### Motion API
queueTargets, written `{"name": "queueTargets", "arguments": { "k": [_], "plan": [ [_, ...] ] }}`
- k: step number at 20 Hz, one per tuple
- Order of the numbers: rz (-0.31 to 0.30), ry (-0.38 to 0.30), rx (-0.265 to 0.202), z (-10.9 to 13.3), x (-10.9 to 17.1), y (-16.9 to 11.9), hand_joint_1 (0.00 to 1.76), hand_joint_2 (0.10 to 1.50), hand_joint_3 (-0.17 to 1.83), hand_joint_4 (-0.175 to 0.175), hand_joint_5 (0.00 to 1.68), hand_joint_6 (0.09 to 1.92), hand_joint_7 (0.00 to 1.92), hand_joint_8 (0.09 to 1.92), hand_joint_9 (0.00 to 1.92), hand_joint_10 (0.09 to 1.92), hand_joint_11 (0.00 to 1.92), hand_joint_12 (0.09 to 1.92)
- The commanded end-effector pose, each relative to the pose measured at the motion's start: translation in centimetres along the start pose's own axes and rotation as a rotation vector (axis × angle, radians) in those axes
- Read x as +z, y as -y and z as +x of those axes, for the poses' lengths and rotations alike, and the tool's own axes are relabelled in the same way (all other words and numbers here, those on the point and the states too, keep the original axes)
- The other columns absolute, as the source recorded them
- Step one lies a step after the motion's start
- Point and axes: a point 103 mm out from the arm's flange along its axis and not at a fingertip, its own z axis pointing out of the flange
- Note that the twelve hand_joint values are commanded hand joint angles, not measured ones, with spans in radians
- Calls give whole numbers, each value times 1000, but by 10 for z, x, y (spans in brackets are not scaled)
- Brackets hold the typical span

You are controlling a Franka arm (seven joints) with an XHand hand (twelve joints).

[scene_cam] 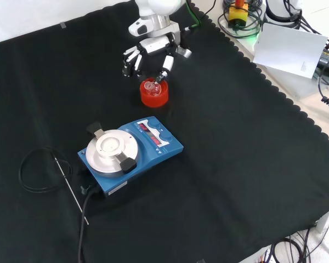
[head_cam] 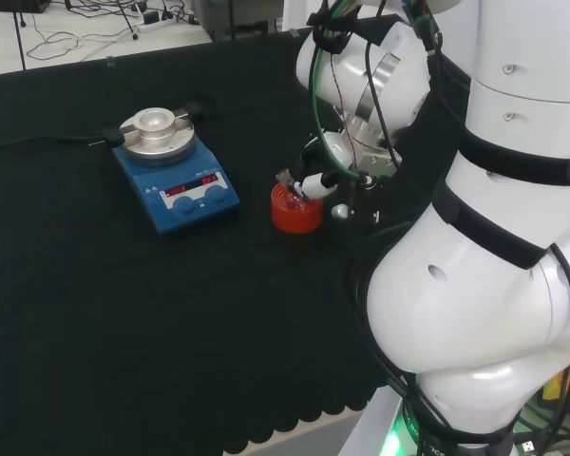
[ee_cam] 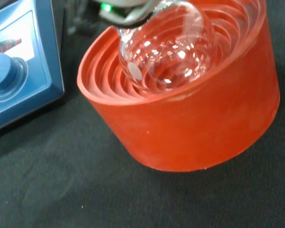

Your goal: Pick up the round-bottom flask.

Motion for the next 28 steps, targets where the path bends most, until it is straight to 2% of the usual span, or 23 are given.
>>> {"name": "queueTargets", "arguments": {
  "k": [1,3,7,16,28],
  "plan": [
    [49,4,8,3,5,-2,858,620,580,-74,572,867,185,675,383,679,3,1414],
    [50,0,1,6,6,-4,839,604,582,-74,500,839,167,675,367,684,0,1405],
    [33,1,-11,12,4,-7,822,595,573,-73,465,802,152,677,353,694,0,1392],
    [32,9,3,15,9,-10,819,617,557,-77,741,864,175,686,364,708,0,1391],
    [31,1,4,17,12,-13,822,630,552,-85,766,870,184,686,374,708,0,1397]
  ]
}}
